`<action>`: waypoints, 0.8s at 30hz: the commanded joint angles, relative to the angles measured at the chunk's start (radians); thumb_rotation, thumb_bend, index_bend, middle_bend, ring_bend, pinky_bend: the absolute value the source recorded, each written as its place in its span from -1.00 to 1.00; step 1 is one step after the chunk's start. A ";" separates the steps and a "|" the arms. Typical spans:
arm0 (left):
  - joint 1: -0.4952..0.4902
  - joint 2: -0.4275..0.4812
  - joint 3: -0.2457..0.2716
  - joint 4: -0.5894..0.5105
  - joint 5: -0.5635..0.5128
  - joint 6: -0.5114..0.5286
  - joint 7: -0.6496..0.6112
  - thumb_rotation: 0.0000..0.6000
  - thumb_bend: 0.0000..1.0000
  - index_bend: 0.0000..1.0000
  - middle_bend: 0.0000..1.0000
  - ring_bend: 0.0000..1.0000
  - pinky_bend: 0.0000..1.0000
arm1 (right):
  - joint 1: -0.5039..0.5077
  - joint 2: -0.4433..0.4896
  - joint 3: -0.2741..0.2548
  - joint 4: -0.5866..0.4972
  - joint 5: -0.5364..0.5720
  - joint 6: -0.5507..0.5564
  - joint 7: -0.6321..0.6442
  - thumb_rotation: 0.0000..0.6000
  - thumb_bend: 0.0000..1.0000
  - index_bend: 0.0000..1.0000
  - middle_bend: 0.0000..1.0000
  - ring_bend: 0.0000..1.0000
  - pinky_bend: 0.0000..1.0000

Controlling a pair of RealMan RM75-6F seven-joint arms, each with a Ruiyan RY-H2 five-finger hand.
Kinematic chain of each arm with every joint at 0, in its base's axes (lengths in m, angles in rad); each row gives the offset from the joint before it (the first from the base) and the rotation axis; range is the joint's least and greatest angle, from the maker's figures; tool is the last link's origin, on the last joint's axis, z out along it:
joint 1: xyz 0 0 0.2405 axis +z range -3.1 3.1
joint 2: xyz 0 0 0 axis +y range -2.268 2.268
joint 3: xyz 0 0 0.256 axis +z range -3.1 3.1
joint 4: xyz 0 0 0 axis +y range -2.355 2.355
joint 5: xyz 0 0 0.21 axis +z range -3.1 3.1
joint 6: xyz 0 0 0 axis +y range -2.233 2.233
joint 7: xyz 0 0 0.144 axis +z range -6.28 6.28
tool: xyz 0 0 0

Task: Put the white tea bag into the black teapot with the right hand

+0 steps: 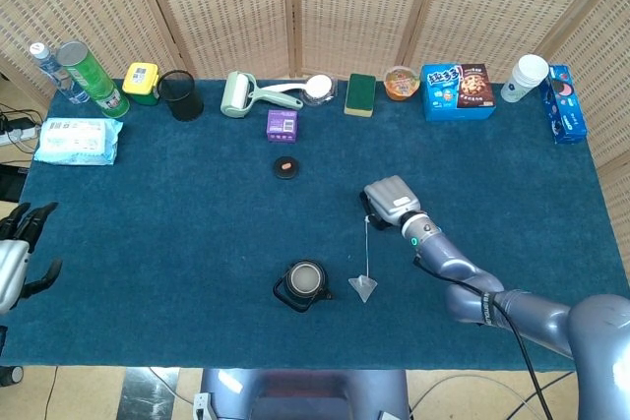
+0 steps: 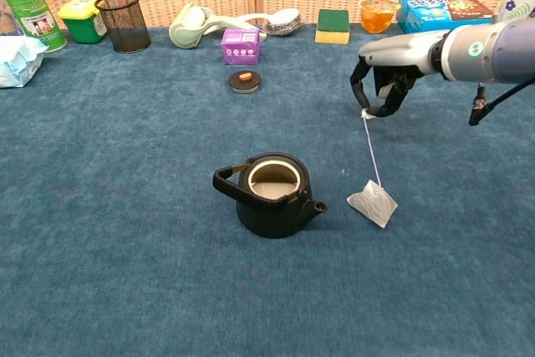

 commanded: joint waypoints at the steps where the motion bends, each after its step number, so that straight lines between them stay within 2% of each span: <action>1: -0.002 -0.005 0.007 -0.001 0.007 -0.009 0.002 1.00 -0.09 -0.93 -0.73 -1.00 -0.76 | -0.032 0.057 0.014 -0.078 -0.027 0.055 0.021 1.00 0.03 0.25 1.00 1.00 1.00; 13: 0.003 -0.024 0.035 -0.010 0.037 -0.018 0.002 1.00 -0.09 -0.93 -0.72 -1.00 -0.76 | -0.132 0.240 0.054 -0.310 -0.104 0.174 0.137 1.00 0.04 0.28 1.00 1.00 1.00; 24: 0.013 -0.026 0.050 -0.019 0.046 -0.015 0.008 1.00 -0.09 -0.93 -0.72 -1.00 -0.76 | -0.183 0.334 0.086 -0.400 -0.186 0.181 0.303 1.00 0.05 0.28 1.00 1.00 1.00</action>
